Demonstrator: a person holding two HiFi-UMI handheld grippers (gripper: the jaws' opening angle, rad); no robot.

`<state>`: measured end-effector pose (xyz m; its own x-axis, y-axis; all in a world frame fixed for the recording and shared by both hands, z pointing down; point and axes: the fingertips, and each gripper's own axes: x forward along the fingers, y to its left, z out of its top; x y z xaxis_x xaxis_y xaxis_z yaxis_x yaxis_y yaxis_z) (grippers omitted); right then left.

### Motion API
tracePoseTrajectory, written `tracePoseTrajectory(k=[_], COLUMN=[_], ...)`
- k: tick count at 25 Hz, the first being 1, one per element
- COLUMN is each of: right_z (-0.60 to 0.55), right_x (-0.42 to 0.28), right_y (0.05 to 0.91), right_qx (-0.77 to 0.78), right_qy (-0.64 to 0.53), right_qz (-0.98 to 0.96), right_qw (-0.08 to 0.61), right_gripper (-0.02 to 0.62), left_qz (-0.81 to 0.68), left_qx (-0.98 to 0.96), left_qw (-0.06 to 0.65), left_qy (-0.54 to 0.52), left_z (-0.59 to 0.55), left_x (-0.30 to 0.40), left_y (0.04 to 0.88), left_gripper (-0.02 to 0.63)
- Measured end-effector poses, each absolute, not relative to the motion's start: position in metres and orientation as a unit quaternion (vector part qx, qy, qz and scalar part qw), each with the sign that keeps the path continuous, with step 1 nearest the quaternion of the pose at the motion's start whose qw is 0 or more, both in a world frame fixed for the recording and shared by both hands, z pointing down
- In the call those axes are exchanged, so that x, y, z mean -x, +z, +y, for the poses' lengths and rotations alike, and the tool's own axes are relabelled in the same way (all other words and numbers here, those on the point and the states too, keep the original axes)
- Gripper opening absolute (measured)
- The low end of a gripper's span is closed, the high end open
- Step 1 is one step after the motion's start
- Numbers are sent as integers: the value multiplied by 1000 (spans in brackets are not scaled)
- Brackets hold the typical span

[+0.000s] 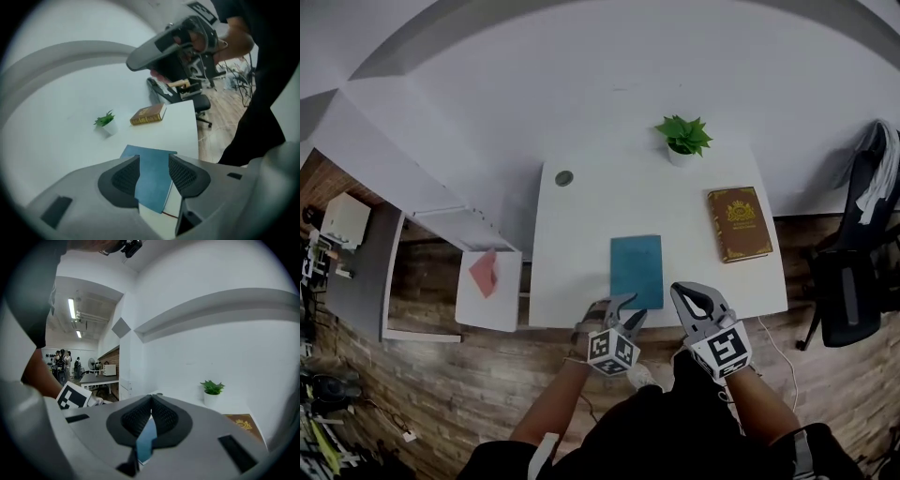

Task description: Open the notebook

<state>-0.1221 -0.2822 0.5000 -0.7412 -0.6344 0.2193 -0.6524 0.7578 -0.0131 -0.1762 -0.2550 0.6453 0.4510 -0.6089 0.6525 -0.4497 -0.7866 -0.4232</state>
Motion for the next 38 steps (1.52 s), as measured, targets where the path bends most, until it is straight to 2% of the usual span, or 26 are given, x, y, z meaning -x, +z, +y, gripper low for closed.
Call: tracePoseTrajectory(k=[7,15,22,24,31,38], right_z=[-289,-294,-292,-291,-285,-273], right_x=[98,72,53,49,54,77], right_y=[516,523,527,529,530,529], right_qx=[-360,-372,-383,-384,-376,-356], right_qy=[62,69,75,78,82,78], right_qz=[-926,-921,-917,-916,-919,-927], right_qw=[92,91,88,88,85,84], right_gripper=[2,2,2,2,2,2], left_qz=[206,180,171,164,186,295], left_qx=[825,796,793,795,821,853], left_qw=[151,155,141,134,89,72], left_qy=[-504,-557,-568,-569,-532,-423], left_z=[-252,-257,-259,-255,-252,-260], left_x=[138,128,127,126,125,138], left_y=[698,731,739,742,725,671], left_gripper=[183,173,129,91,25,9])
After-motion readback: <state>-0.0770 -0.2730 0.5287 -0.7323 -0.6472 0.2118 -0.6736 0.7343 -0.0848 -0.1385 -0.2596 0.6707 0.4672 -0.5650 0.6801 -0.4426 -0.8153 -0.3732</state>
